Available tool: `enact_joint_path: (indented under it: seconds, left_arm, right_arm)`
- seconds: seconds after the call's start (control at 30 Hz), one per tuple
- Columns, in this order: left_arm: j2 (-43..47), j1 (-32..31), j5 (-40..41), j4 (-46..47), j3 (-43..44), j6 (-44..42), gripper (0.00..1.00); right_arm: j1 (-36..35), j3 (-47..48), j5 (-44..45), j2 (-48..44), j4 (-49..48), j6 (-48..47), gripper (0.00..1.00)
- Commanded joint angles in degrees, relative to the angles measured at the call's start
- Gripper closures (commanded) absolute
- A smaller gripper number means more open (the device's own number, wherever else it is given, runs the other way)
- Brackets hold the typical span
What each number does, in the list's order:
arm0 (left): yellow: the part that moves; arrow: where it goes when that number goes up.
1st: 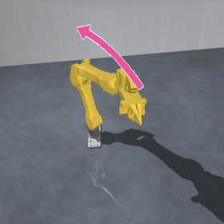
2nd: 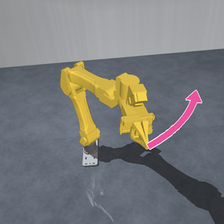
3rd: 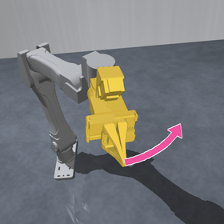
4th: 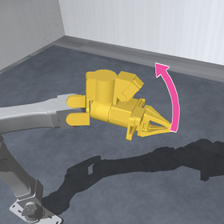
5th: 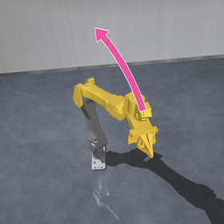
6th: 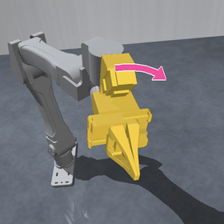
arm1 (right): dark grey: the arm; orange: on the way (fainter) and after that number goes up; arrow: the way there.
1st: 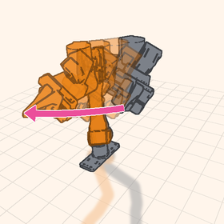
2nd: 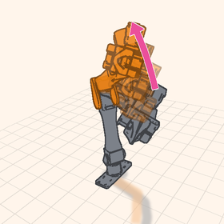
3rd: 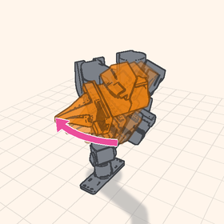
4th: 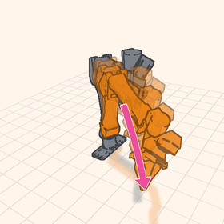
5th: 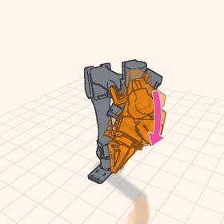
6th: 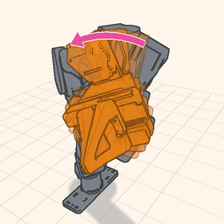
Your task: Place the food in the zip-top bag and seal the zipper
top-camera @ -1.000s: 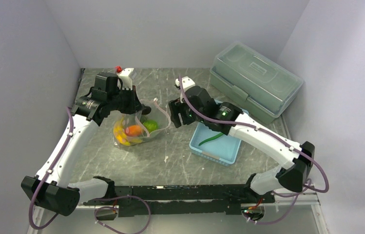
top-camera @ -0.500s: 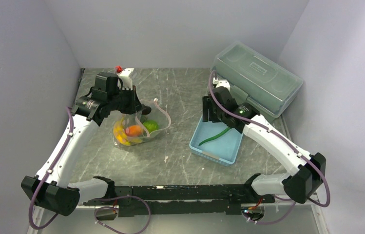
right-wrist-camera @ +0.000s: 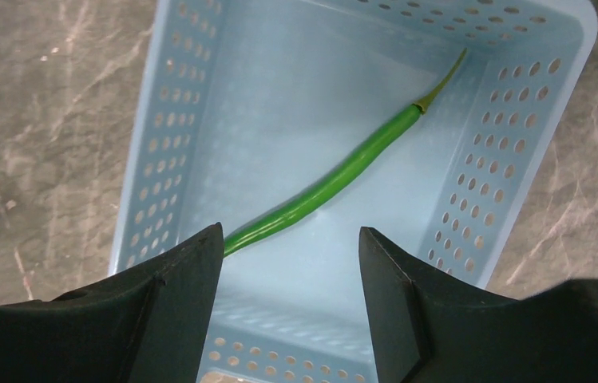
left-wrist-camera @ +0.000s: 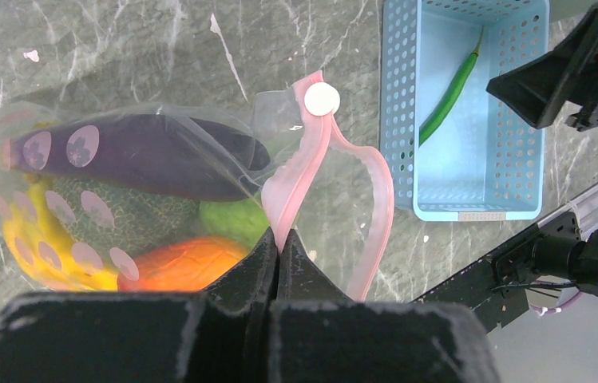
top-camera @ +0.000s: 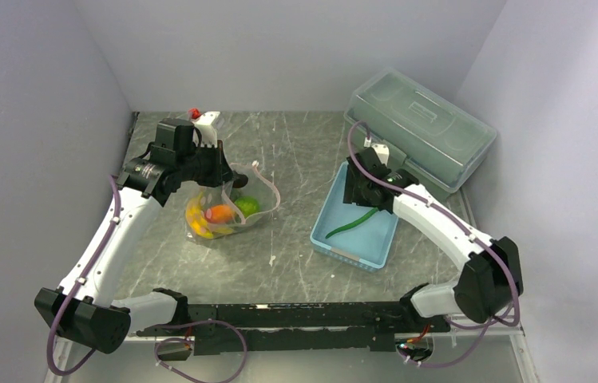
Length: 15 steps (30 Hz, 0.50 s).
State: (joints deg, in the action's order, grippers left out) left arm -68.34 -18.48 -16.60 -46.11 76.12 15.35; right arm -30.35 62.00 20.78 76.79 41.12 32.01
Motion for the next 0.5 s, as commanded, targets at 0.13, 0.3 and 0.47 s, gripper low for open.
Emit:
enact_joint_path:
  seconds: [0.13,0.3,0.47]
  left_arm:
    - [1.45,-0.33,-0.72,2.51,-0.13,-0.04,1.00]
    - [1.45,-0.39,-0.54,2.52,-0.22,-0.06,1.00]
    - [1.66,-0.42,-0.14,2.49,-0.54,-0.15,1.00]
  right_arm:
    - [1.97,-2.27,2.86,4.67,-2.56,4.79,0.34]
    - [3.03,-3.81,2.50,6.48,-3.96,5.85,0.33]
    - [4.59,-5.65,2.08,8.55,-5.79,6.66,0.33]
